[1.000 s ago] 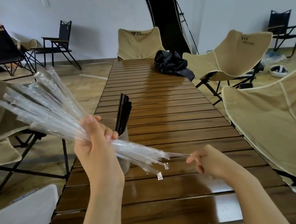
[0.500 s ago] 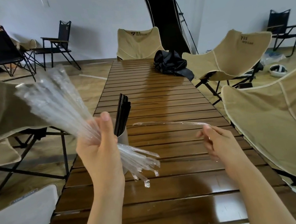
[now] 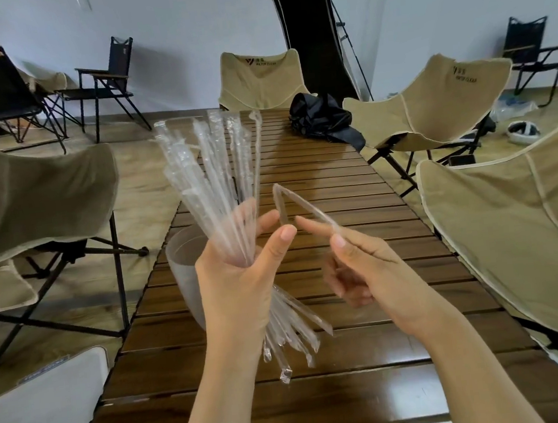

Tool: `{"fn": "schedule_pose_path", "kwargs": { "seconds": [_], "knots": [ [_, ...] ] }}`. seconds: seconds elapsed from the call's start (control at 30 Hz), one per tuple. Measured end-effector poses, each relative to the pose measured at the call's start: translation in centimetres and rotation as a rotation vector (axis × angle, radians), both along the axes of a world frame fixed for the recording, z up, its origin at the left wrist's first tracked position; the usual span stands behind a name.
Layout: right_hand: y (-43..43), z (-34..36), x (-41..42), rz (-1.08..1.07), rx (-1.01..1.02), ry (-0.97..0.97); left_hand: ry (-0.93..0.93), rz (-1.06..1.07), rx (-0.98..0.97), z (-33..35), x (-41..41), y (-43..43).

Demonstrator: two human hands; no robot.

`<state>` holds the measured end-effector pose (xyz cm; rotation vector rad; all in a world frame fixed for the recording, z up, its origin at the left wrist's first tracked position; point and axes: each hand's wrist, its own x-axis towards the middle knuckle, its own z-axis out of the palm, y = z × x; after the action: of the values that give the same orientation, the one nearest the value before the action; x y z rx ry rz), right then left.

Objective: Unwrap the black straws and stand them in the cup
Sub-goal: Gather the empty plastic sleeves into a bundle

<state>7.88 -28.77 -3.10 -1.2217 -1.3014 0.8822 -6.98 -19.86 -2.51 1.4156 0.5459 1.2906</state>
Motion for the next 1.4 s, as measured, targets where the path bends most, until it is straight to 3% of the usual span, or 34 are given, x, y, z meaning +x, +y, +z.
{"fn": "schedule_pose_path", "kwargs": {
  "seconds": [0.13, 0.23, 0.5, 0.77, 1.0, 1.17, 1.27, 1.4],
  "knots": [
    [0.5, -0.1, -1.0, 0.039, -0.110, -0.145, 0.005, -0.079, 0.025, 0.1, 0.2, -0.3],
    [0.8, -0.1, -1.4, 0.002, -0.123, -0.184, 0.128, -0.037, 0.037, 0.4, 0.5, -0.4],
    [1.0, 0.8, -1.2, -0.140, 0.148, -0.222, 0.107, -0.163, -0.003, 0.4, 0.5, -0.9],
    [1.0, -0.6, -1.5, -0.043, -0.181, -0.614, 0.032, -0.134, -0.123, 0.7, -0.1, -0.5],
    [1.2, -0.8, -2.0, -0.024, -0.261, -0.836, 0.082, -0.127, -0.084, 0.6, 0.1, -0.6],
    [0.6, -0.9, -1.7, 0.053, -0.395, -0.736, 0.015, -0.054, -0.164, 0.4, -0.1, -0.3],
    [0.1, -0.6, -1.2, 0.094, -0.453, -0.539, -0.044, -0.071, -0.194, 0.4, -0.3, 0.1],
    [-0.5, 0.4, -0.3, 0.026, -0.370, -0.295, -0.008, -0.126, -0.085, 0.3, -0.1, 0.0]
  ]
}}
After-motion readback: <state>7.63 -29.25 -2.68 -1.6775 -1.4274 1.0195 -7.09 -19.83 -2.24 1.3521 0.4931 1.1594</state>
